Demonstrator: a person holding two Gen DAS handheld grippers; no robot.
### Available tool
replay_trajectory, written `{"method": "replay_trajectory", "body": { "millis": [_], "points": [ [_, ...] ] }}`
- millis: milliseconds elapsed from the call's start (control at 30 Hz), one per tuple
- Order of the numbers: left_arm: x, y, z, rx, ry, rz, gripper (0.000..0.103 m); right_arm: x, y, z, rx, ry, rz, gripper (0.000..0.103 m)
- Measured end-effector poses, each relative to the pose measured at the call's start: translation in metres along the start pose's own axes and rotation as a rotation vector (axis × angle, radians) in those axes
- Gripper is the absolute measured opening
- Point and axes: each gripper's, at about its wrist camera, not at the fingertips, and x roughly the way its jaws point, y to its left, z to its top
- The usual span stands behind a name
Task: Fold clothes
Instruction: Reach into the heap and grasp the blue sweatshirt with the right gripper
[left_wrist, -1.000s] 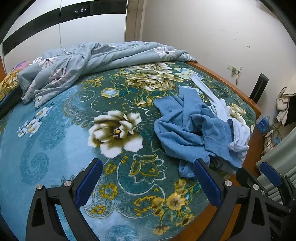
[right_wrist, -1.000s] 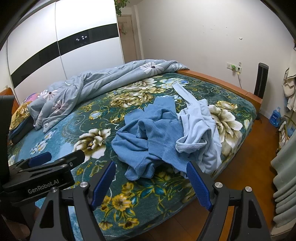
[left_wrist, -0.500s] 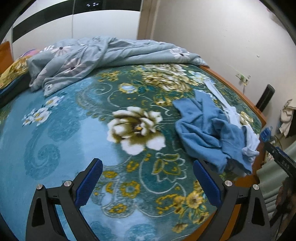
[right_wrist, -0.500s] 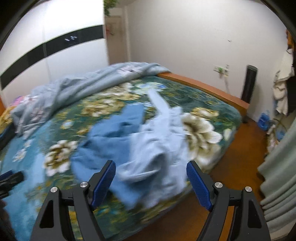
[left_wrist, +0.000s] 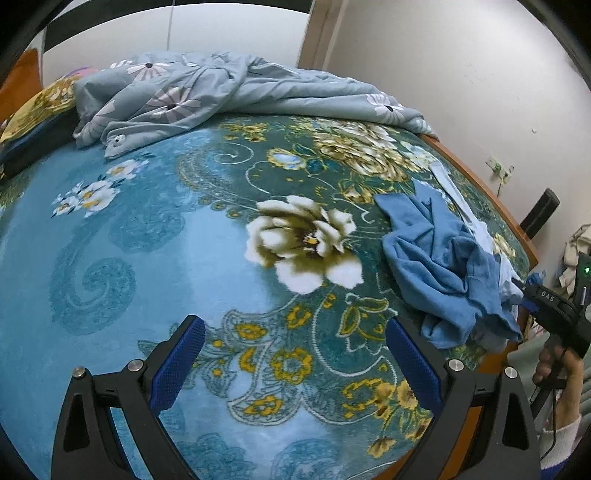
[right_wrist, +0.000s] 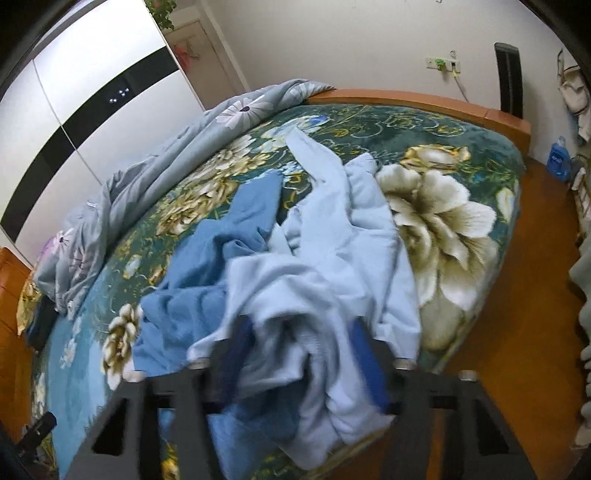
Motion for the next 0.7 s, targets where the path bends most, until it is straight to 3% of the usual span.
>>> {"method": "replay_trajectory", "body": {
  "millis": [100, 167, 300, 367, 567, 700],
  "points": [
    [-0.005, 0.01, 0.0, -0.013, -0.008, -0.007, 0.098, -0.003, 0.006, 0.006, -0.011, 0.003, -0.009, 0.022],
    [-0.01, 0.017, 0.0, -0.02, -0.014, -0.005, 0.098, -0.014, 0.011, 0.013, -0.019, -0.028, 0.002, 0.02],
    [-0.018, 0.037, 0.001, -0.056, -0.03, -0.011, 0.098, -0.049, 0.028, 0.037, -0.039, -0.118, 0.017, 0.013],
    [-0.023, 0.047, 0.001, -0.072, -0.037, -0.012, 0.098, -0.073, 0.044, 0.055, -0.058, -0.182, 0.016, 0.002],
    [-0.032, 0.078, -0.001, -0.134, -0.047, -0.02, 0.098, -0.147, 0.117, 0.105, -0.214, -0.354, -0.031, 0.0],
    [-0.037, 0.089, -0.005, -0.138, -0.05, -0.026, 0.098, -0.15, 0.146, 0.103, -0.285, -0.328, -0.059, 0.0]
  ]
}}
